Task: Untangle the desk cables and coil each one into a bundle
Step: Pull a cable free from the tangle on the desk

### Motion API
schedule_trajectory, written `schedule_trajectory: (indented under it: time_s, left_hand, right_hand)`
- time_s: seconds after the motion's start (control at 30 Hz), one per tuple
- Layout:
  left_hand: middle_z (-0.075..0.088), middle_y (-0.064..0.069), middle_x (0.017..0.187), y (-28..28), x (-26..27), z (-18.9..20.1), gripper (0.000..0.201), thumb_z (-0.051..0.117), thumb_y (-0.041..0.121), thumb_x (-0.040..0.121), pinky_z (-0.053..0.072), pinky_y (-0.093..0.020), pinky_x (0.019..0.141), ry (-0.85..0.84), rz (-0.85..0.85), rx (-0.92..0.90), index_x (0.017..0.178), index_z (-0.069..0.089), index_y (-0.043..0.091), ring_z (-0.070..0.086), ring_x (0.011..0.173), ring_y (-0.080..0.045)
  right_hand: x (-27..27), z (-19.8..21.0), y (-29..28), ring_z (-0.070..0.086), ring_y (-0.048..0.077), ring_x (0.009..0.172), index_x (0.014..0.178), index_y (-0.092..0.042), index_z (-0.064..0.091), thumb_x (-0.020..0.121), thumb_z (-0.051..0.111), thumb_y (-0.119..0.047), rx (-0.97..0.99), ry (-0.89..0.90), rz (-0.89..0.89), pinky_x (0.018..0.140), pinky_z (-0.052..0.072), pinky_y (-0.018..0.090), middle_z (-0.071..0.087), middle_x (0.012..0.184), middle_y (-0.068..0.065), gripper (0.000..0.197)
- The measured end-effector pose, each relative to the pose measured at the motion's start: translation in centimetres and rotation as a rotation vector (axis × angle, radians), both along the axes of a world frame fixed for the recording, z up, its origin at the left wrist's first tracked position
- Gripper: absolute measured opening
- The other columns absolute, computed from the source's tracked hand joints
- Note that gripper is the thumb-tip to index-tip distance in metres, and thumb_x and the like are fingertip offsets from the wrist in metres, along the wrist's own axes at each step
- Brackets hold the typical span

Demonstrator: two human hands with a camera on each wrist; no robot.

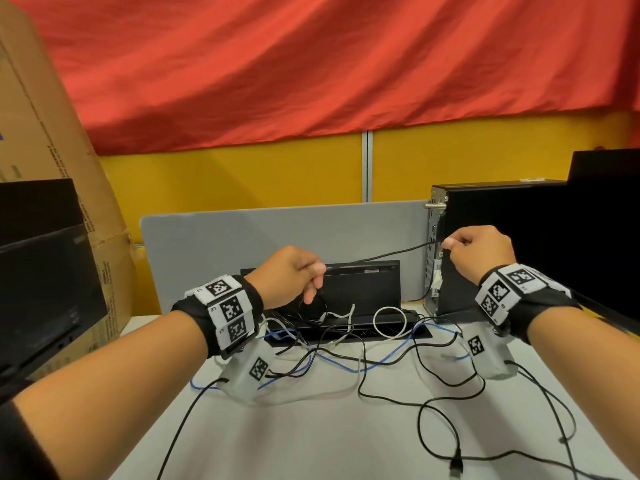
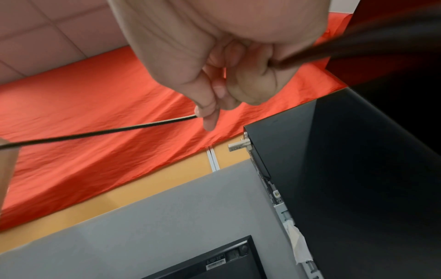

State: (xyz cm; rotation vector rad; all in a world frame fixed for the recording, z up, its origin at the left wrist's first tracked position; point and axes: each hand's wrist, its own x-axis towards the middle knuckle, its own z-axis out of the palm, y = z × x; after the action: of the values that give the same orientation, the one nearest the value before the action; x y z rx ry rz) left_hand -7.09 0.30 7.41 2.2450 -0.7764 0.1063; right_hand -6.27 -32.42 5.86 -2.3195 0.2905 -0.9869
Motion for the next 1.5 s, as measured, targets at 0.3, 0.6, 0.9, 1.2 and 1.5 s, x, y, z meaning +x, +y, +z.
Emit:
schedule_trajectory:
  time_s: [0.3,0.6,0.9,1.2,1.5]
  left_hand:
    - [0.029,0.008,0.045,-1.2,-2.1,2.0,0.035,0.039,0.023,0.1,0.014,-0.021,0.041,0.576,-0.418,-0.761,0.104,0.067,0.002,0.013,0.043,-0.007]
    - [0.069,-0.022,0.114,-1.7,-1.9,1.4,0.041,0.034,-0.01,0.098,0.059,-0.034,0.081,0.497,-0.338,-0.963,0.139,0.029,-0.004,0.071,0.098,-0.031]
    - [0.051,-0.02,0.14,-0.4,0.0,0.0,0.067,0.035,-0.023,0.092,0.042,-0.037,0.104,0.425,-0.027,-0.94,0.151,0.018,0.003,0.051,0.129,-0.027]
    - [0.065,-0.02,0.121,-2.0,-2.0,-0.2,0.066,0.034,-0.026,0.087,0.047,-0.034,0.097,0.452,-0.118,-0.528,0.147,0.031,0.001,0.065,0.111,-0.027]
    - [0.073,-0.015,0.081,-2.7,-4.1,-0.1,0.045,0.032,-0.013,0.091,0.051,-0.027,0.08,0.507,-0.287,-0.379,0.128,0.053,0.002,0.065,0.063,-0.017]
  right_hand:
    - [-1.5,-2.4,2.9,0.058,0.009,0.074,0.084,-0.025,0.063,0.098,0.042,-0.016,-0.497,0.542,0.303,0.069,0.047,0.025,0.063,0.081,-0.006,0.026]
    - [-5.1,-3.7,9.8,0.051,0.014,0.072,0.059,-0.026,0.041,0.09,0.04,0.001,-0.556,0.644,0.691,0.078,0.047,0.026,0.051,0.069,-0.008,0.041]
    - [-8.2,0.9,12.1,0.042,-0.001,0.049,0.056,-0.019,0.053,0.092,0.047,-0.004,-0.161,0.438,0.864,0.061,0.035,0.018,0.047,0.049,-0.013,0.04]
    - [-8.3,3.3,12.6,0.034,0.0,0.037,0.073,-0.011,0.062,0.099,0.046,-0.016,0.051,0.306,0.901,0.04,0.029,0.01,0.042,0.045,-0.013,0.031]
    - [-6.1,3.3,11.6,0.034,0.005,0.046,0.077,-0.015,0.061,0.101,0.046,-0.024,0.029,0.119,0.696,0.049,0.029,0.02,0.04,0.054,-0.004,0.03]
